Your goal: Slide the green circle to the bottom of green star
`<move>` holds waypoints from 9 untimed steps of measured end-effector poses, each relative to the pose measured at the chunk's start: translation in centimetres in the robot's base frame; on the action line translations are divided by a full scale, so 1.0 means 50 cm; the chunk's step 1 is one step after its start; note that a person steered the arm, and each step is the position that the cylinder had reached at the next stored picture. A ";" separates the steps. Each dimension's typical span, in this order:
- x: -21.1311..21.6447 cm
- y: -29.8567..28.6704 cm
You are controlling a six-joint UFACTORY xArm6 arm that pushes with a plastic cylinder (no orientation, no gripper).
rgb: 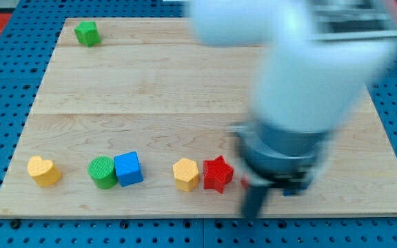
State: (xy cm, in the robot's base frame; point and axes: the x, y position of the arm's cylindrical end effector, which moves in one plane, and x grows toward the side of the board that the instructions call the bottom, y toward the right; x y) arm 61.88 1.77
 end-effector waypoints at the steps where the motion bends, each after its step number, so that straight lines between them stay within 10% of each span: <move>1: -0.025 -0.204; 4: -0.062 -0.355; 9: -0.412 -0.480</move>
State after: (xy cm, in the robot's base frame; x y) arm 41.29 -22.21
